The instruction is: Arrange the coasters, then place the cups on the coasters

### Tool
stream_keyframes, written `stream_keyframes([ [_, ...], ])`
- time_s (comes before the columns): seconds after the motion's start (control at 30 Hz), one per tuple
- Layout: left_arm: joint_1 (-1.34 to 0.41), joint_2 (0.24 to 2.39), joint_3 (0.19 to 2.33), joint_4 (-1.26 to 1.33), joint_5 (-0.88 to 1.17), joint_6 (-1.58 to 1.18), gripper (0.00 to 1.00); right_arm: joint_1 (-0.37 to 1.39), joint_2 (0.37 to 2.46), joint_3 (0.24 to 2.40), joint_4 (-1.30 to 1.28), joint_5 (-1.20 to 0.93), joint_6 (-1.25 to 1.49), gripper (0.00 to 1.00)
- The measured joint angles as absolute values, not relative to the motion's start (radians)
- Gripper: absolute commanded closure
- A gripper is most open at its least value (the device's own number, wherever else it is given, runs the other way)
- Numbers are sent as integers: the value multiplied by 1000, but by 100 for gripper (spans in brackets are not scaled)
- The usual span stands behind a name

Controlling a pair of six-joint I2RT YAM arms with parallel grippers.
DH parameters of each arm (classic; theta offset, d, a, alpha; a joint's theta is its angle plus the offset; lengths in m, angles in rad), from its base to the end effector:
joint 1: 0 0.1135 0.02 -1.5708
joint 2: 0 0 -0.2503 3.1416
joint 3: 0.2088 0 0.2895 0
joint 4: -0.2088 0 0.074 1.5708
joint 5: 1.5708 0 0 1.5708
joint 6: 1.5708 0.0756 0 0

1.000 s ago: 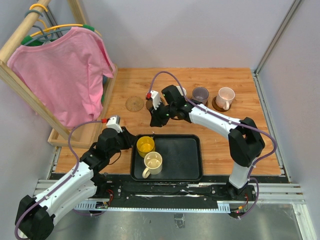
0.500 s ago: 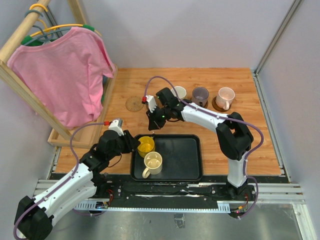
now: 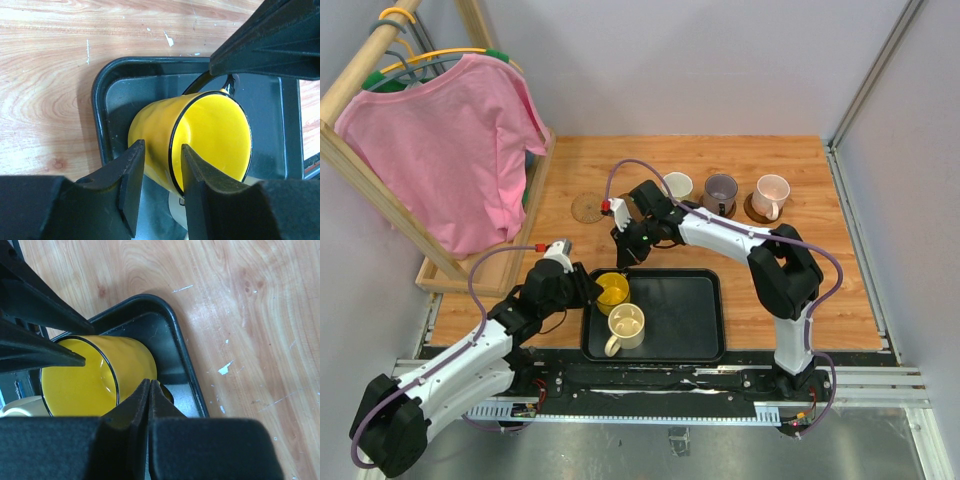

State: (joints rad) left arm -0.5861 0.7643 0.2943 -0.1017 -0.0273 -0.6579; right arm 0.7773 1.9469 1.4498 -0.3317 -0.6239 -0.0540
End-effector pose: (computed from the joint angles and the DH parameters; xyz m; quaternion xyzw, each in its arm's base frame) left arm 0.2051 -0.1337 0.1310 -0.0380 0.8769 -0.2693 0.3963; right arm 0.3119 0.3688 0.1642 -0.4599 0.7665 0.3896 0.2215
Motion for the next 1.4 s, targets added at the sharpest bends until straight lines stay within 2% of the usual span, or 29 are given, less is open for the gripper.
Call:
stream_keyframes([
  [0.37, -587, 897, 300, 32, -59, -620, 63, 787, 1911, 1334, -351, -615, -69, 99],
  [0.73, -592, 1116, 364, 201, -46, -542, 64, 787, 1695, 1164, -361, -481, -63, 99],
  [1.1, -593, 1170, 436, 342, -11, -467, 54, 837, 1556, 1126, -358, -411, -28, 99],
  [1.13, -593, 1170, 439, 351, -7, -462, 50, 841, 1556, 1126, -360, -409, -27, 54],
  [1.17, -593, 1172, 442, 360, -4, -455, 49, 843, 1557, 1126, -364, -403, -27, 36],
  [1.2, -593, 1173, 445, 369, 0, -450, 47, 844, 1559, 1126, -371, -395, -25, 29],
  [1.27, -593, 1174, 449, 376, 5, -445, 42, 849, 1566, 1133, -384, -373, -43, 20],
  [1.4, -593, 1168, 453, 378, 4, -438, 39, 860, 1577, 1140, -405, -331, -101, 1],
])
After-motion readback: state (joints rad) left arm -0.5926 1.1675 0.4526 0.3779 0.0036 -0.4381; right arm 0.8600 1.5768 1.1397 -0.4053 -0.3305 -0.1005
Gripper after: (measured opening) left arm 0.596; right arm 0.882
